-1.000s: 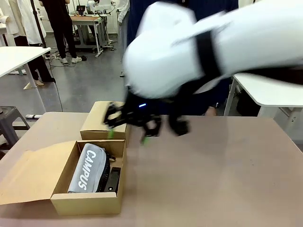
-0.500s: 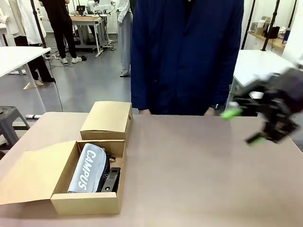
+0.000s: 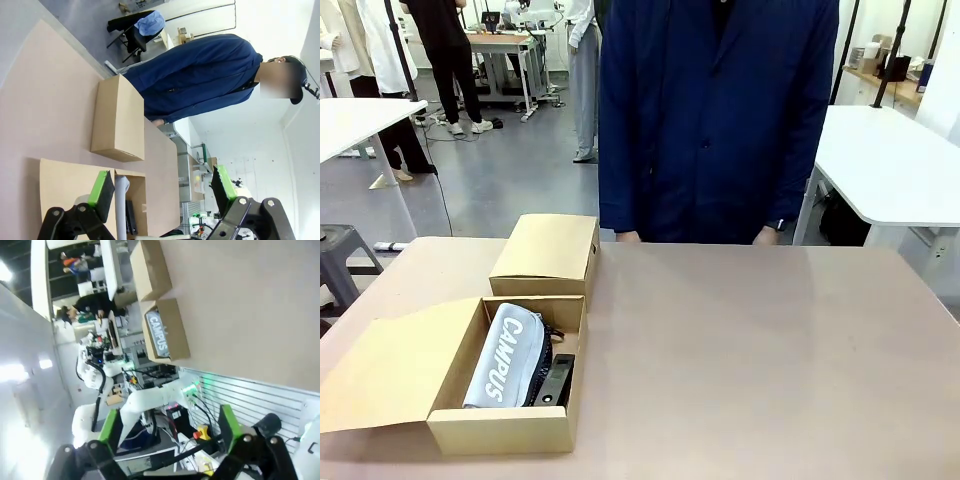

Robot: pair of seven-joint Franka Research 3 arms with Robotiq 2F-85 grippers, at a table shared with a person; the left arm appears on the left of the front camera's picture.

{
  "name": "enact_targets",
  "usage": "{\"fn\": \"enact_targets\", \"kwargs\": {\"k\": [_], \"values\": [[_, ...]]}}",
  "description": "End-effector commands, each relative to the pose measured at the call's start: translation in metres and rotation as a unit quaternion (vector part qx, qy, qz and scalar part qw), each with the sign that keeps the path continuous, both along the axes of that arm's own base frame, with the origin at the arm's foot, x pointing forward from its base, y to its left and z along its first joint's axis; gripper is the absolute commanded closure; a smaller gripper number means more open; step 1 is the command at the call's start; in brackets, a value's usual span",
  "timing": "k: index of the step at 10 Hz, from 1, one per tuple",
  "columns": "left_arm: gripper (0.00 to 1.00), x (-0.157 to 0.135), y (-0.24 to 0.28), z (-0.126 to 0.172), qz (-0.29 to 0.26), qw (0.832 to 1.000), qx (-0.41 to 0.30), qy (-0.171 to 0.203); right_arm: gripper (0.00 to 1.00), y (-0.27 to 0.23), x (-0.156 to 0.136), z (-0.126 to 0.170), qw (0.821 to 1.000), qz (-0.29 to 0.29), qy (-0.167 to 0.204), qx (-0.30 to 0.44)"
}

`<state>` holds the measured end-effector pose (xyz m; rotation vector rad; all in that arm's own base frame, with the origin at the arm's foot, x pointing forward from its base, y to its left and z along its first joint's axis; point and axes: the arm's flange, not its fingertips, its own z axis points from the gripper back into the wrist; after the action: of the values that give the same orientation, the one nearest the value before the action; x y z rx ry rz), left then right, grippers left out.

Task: Place items inside the box.
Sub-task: Pick up a Pencil pouch or Stapler and place it inside the Mailer Box closest to the robot, then close the lid of the Mailer Box closest to the robot.

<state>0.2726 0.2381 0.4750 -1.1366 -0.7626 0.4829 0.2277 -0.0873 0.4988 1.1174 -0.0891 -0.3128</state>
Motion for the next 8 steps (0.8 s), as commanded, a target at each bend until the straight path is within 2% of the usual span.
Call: {"fn": "enact_targets", "kwargs": {"k": [1,8], "values": [[0.0,0.0,-0.001,-0.0002,0.0,1.0,-0.002,-0.016,0.0,0.0347,0.0122,0.0114,0.999,0.035,0.002,-0.021],[0.0,0.0,-0.001,-0.0002,0.0,1.0,-0.002,-0.016,0.0,0.0347,0.0122,0.0114,0.999,0.035,0.002,-0.021]]}}
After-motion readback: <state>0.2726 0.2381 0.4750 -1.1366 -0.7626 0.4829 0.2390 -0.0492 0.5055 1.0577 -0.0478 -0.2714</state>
